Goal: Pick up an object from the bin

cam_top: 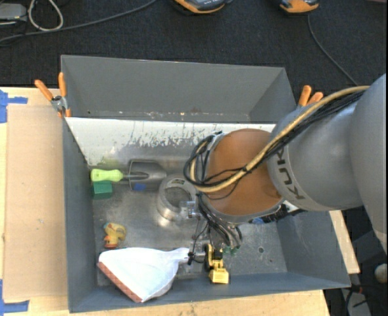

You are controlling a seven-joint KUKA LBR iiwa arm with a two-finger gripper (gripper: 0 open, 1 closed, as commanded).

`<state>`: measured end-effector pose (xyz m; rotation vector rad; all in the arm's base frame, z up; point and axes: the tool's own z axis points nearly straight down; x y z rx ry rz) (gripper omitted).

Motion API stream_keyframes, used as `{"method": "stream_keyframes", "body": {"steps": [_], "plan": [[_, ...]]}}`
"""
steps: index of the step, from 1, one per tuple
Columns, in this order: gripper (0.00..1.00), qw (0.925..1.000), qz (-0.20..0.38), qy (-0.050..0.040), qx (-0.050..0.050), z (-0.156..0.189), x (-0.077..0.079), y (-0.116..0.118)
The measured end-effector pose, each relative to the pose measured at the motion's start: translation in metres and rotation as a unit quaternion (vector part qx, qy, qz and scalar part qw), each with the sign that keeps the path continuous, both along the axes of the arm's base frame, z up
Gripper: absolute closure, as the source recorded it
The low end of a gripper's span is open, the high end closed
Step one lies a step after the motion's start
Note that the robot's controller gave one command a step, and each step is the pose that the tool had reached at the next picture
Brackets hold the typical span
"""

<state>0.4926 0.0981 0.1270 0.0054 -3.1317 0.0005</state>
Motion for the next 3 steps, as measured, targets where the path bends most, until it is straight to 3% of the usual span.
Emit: {"method": "stream_keyframes", "body": {"steps": [1, 2, 3], "plan": [[0.00, 1.0000, -0.002, -0.0036, 0.000, 0.004, 0.002, 0.000], [0.00, 0.9959, 0.090, -0.0045, 0.001, -0.018, 0.003, -0.001], [1.00, 0.9784, 0.205, -0.0202, 0.005, -0.049, 0.034, -0.016]]}}
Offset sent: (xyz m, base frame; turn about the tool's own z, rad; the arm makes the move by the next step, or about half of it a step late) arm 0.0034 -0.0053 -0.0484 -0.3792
